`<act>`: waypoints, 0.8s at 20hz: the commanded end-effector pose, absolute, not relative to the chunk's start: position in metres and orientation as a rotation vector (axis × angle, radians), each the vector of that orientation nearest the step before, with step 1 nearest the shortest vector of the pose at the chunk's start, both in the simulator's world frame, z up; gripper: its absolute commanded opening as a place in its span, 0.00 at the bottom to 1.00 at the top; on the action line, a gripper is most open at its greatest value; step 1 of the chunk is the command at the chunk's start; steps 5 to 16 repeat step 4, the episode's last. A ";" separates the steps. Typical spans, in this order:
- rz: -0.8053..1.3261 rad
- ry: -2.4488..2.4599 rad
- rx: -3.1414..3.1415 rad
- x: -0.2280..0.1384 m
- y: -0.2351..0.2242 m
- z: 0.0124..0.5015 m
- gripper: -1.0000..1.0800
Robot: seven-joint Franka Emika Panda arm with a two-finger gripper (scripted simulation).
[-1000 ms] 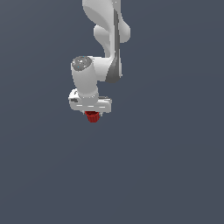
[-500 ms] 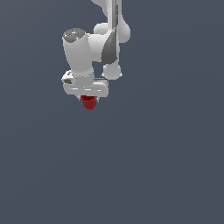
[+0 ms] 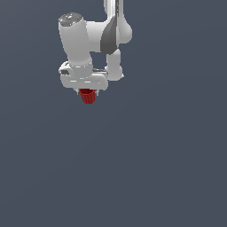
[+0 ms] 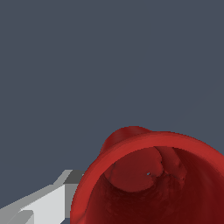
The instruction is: Pick up the object and move it to a goal position.
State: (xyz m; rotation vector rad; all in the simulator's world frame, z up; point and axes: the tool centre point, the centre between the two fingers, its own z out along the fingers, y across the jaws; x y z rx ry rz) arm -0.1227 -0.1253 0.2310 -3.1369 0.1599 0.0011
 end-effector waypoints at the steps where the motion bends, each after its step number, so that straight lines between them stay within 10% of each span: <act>1: 0.000 0.159 -3.137 -0.123 -0.126 0.234 0.00; 16: 0.000 0.159 -3.137 -0.123 -0.126 0.234 0.00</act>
